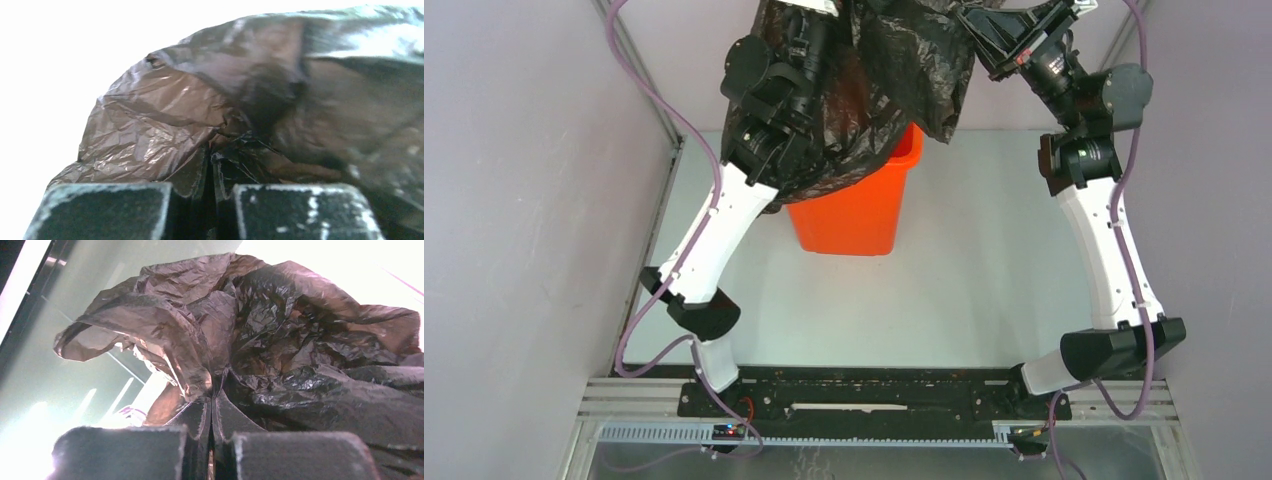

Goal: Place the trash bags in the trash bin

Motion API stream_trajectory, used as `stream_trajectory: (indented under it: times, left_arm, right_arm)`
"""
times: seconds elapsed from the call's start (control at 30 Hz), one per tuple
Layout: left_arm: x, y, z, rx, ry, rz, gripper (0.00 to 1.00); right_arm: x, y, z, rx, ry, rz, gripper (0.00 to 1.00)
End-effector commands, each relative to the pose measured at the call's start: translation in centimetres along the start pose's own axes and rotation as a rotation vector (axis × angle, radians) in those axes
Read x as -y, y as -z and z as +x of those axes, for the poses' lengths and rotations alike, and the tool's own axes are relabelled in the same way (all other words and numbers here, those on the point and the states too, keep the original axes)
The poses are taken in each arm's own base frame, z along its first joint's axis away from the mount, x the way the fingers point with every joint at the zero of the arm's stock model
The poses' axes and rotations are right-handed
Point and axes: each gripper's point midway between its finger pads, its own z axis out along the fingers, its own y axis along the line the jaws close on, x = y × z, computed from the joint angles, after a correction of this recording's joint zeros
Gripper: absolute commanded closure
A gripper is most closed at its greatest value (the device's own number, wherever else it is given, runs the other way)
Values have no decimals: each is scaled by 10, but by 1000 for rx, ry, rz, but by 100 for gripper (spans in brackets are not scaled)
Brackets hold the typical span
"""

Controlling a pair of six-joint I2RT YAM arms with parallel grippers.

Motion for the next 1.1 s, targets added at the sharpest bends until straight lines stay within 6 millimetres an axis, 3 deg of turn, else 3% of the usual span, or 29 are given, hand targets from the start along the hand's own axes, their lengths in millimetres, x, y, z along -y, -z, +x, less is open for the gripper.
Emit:
stream_trajectory:
  times: [0.0, 0.13, 0.23, 0.33, 0.4, 0.43, 0.67, 0.73, 0.83, 0.9, 0.97, 1.07]
  left_arm:
    - [-27, 3, 2, -11, 127, -98, 81]
    - [-26, 28, 35, -132, 179, -97, 47]
    - [-24, 53, 48, -199, 245, -89, 36]
    - [-20, 82, 53, -274, 313, -55, 26]
    - [-17, 103, 45, -313, 351, -9, 7]
    - [-16, 113, 40, -329, 375, 8, 5]
    - [-5, 195, 20, -493, 542, 133, 0]
    - [-23, 223, 27, -552, 565, 34, 0]
    - [-73, 274, 44, -660, 553, -258, 0]
    - [-98, 297, 46, -677, 561, -395, 1]
    - [-109, 310, 46, -661, 603, -466, 0]
    - [-111, 319, 60, -647, 699, -532, 0]
  right_arm:
    - [-1, -6, -11, 18, 57, -11, 100]
    - [11, -3, -25, 62, 70, 45, 100]
    - [24, 2, -36, 100, 54, 96, 100]
    - [33, 2, -41, 114, 30, 134, 100]
    - [38, 2, -42, 117, 15, 151, 100]
    - [39, 2, -42, 116, 9, 155, 100]
    - [39, 9, -38, 127, 8, 161, 100]
    - [36, 12, -35, 122, 12, 158, 100]
    - [33, 16, -31, 121, 13, 156, 100]
    - [29, 19, -28, 117, 14, 154, 100]
    - [29, 21, -26, 115, 9, 156, 100]
    - [27, 22, -23, 108, -2, 151, 100]
